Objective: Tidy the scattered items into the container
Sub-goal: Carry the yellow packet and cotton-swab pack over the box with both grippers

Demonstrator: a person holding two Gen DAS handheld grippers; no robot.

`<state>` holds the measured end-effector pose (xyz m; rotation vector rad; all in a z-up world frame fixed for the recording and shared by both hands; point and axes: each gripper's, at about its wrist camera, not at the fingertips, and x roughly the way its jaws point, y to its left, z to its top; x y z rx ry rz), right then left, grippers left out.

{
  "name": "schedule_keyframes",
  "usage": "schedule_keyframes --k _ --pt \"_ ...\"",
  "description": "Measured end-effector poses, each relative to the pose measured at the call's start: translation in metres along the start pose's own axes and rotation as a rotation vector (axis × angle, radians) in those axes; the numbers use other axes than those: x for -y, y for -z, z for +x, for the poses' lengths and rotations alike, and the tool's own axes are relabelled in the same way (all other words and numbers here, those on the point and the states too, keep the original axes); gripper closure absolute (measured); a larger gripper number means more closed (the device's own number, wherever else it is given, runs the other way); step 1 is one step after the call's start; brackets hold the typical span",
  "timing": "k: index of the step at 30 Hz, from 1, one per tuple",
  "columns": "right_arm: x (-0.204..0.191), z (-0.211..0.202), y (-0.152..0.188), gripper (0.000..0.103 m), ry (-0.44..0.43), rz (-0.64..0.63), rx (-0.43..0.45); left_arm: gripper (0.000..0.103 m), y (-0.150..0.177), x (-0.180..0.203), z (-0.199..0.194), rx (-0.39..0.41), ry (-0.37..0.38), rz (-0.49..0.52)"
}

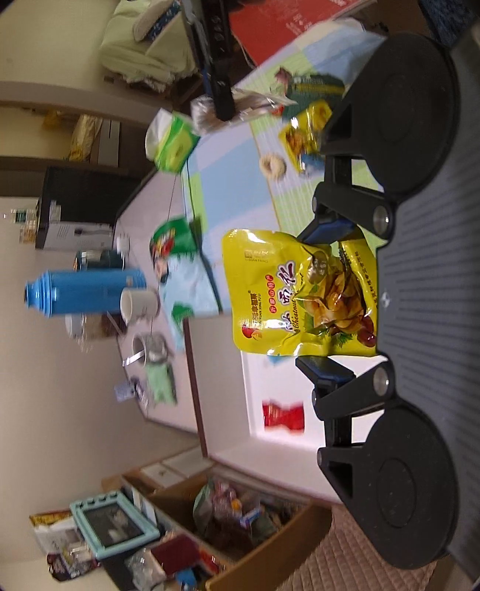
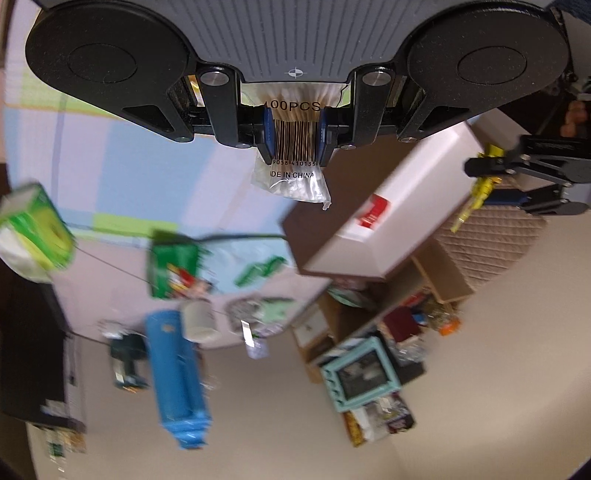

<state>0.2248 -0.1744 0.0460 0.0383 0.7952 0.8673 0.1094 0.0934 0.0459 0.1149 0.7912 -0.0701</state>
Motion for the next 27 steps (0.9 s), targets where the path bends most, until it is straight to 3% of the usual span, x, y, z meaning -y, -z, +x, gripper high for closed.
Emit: schedule_keyframes --k 6,14,27 --pt "-0.051 0.030 -0.028 0.082 -0.082 -0.041 0.025 0.044 0.002 -0.046 -0.004 0.002 -0.047 0.010" --pt "-0.103 0.076 -0.043 0.082 -0.143 -0.074 0.001 0.044 0.004 -0.092 0.006 -0.005 -0.041 0.015" --pt "-0.148 0.155 -0.037 0.081 -0.112 -0.070 -0.154 0.044 0.010 -0.137 0.046 -0.065 0.042 0.067"
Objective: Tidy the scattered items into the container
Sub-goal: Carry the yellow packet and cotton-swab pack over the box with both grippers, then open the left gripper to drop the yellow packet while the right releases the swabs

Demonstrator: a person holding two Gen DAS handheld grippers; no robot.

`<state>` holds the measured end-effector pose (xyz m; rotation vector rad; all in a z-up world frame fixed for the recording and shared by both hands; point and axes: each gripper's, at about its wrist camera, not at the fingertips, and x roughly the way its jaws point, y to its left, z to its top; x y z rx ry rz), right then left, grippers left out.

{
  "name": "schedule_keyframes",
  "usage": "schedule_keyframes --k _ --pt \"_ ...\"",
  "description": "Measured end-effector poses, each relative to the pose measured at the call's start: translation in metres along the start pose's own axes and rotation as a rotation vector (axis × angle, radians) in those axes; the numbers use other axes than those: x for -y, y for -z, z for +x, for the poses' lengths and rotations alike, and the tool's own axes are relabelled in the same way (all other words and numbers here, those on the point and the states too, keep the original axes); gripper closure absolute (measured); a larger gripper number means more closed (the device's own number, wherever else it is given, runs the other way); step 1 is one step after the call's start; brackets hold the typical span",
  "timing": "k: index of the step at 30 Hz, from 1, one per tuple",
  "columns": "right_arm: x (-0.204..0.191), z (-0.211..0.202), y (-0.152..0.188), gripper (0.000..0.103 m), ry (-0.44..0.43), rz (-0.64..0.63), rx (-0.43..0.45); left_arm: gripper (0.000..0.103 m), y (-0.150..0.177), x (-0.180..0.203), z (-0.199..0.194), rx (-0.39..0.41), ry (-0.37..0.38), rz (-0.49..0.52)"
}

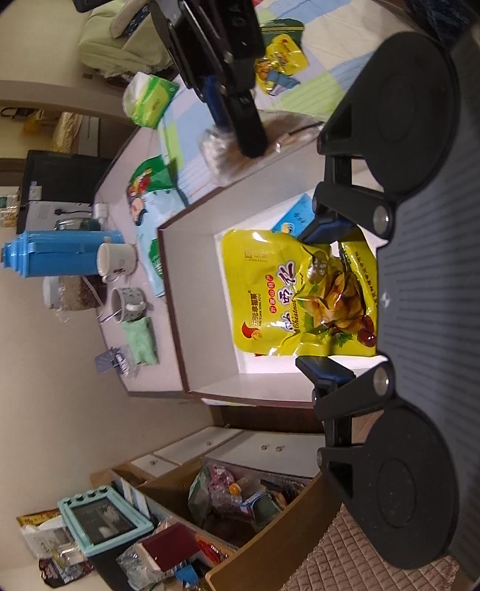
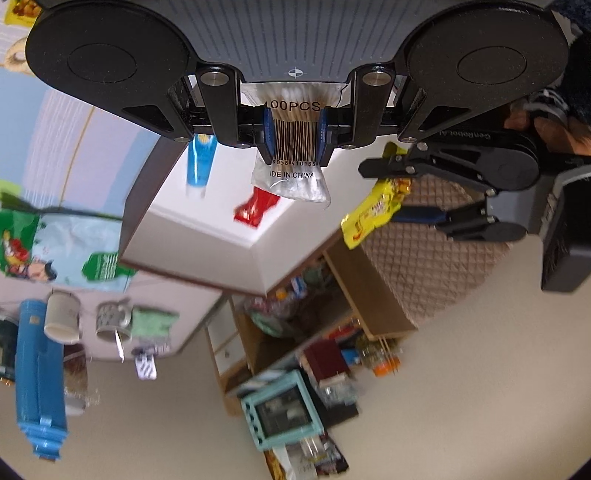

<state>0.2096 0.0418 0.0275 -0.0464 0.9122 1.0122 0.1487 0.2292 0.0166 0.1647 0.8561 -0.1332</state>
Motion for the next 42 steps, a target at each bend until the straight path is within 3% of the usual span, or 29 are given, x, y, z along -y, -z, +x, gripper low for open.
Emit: schedule_keyframes --k 16,26,37,38,39,40,41,42 --pt "-0.017 0.079 0.009 0.081 0.086 -0.164 -0.218 0.044 0.025 -0.018 0.056 -0.159 0.084 0.107" --pt "-0.011 0.119 0.014 0.081 0.123 -0.192 -0.306 0.044 0.028 -0.022 0.087 -0.224 0.102 0.086" --pt "-0.006 0.137 0.012 0.081 0.139 -0.216 -0.390 0.041 0.033 -0.016 0.108 -0.290 0.114 0.070" --pt "-0.007 0.138 0.013 0.077 0.139 -0.228 -0.403 0.040 0.034 -0.015 0.109 -0.298 0.116 0.071" --pt "-0.008 0.138 0.014 0.064 0.141 -0.243 -0.417 0.040 0.034 -0.014 0.109 -0.305 0.121 0.073" --pt "-0.009 0.136 0.015 0.037 0.129 -0.265 -0.413 0.038 0.034 -0.014 0.109 -0.308 0.123 0.074" --pt "-0.012 0.134 0.016 0.024 0.119 -0.287 -0.409 0.037 0.034 -0.013 0.108 -0.310 0.126 0.076" --pt "-0.015 0.133 0.018 0.024 0.119 -0.307 -0.413 0.035 0.035 -0.012 0.107 -0.312 0.127 0.079"
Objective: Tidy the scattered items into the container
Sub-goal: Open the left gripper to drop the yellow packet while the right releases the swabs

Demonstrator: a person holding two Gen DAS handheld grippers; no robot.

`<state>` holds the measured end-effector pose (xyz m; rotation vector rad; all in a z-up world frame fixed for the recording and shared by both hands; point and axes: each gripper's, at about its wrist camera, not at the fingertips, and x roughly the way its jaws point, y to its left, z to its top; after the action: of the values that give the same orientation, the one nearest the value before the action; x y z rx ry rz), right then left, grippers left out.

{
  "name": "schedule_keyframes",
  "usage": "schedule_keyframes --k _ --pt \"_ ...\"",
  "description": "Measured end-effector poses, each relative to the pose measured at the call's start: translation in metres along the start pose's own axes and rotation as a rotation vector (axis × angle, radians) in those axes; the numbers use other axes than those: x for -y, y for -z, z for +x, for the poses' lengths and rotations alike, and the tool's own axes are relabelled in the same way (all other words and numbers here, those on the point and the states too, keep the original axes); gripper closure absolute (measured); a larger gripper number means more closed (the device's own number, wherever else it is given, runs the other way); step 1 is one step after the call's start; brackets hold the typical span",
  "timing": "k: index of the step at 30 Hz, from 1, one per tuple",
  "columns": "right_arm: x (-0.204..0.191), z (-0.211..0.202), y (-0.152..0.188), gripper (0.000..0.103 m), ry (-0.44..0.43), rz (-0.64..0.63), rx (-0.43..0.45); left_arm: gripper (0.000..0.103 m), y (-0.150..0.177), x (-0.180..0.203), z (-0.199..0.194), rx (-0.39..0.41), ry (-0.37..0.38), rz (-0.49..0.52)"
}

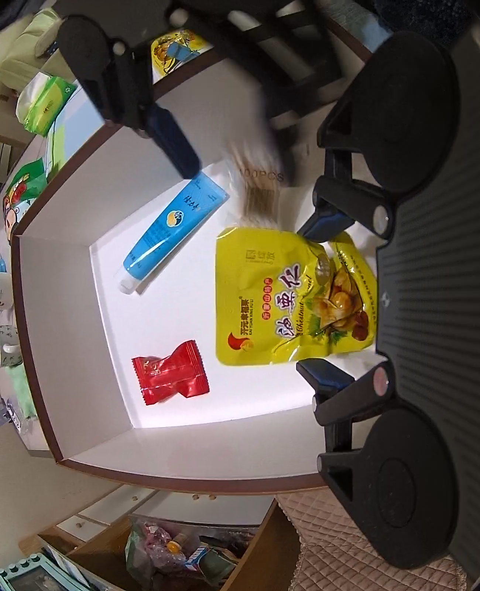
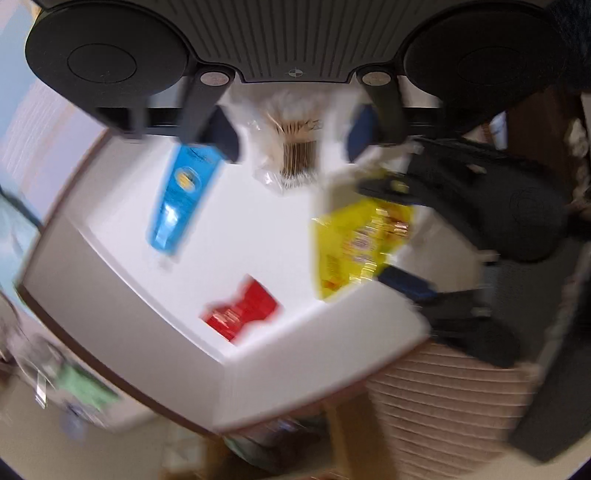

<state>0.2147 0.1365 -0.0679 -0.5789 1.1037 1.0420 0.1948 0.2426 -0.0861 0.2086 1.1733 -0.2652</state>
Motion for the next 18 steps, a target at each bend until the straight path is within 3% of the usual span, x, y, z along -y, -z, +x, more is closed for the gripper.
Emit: schedule_keyframes --k 9,18 --pt "0.004 -0.014 0.011 0.024 -0.006 -0.005 0.011 0.033 0.005 0.003 -0.016 0.008 0.011 -0.018" --pt "0.000 -0.026 0.018 0.024 0.003 0.015 0.046 0.030 0.006 0.010 -0.031 0.039 -0.026 -0.021"
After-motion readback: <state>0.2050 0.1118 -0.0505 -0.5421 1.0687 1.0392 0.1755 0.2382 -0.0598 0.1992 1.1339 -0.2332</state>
